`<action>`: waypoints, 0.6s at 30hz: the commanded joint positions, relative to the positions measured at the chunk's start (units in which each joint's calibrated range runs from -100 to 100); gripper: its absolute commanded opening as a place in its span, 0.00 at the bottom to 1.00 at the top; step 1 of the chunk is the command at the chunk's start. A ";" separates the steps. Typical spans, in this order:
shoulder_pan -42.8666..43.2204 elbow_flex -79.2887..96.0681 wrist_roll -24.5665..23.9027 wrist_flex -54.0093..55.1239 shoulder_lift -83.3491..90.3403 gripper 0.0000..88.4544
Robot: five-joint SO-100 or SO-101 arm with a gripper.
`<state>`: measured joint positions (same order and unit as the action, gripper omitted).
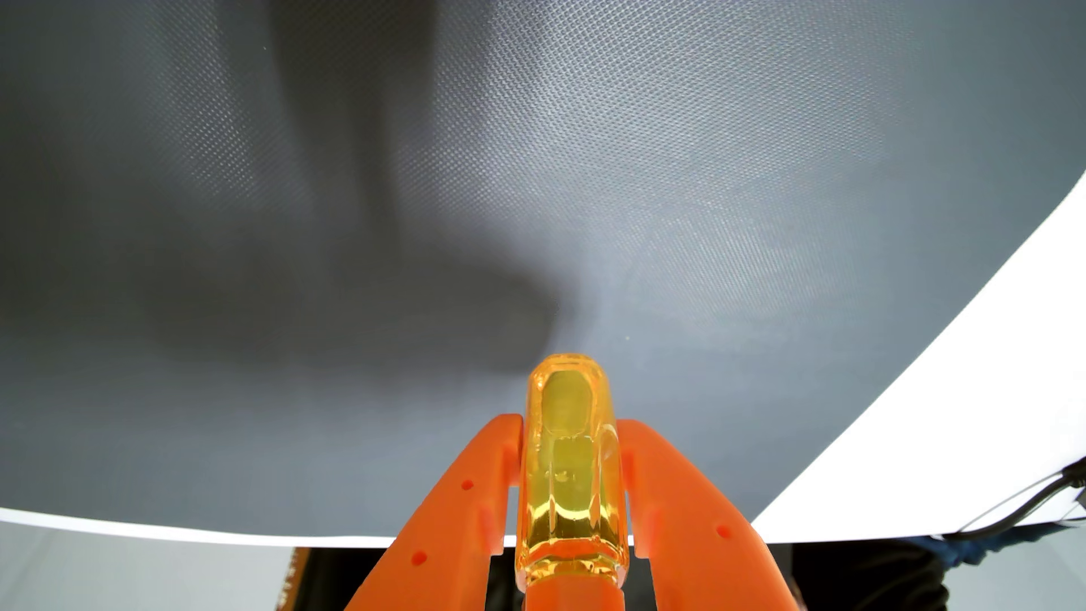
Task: Grab the eyedrops
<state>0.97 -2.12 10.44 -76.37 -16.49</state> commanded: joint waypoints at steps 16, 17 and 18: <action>-1.56 -15.66 -6.28 -18.95 10.84 0.01; -1.56 -15.57 -6.28 -18.87 11.35 0.01; -1.56 -15.48 -6.28 -18.69 11.69 0.01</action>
<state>-0.15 -15.67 4.37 -94.68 -9.11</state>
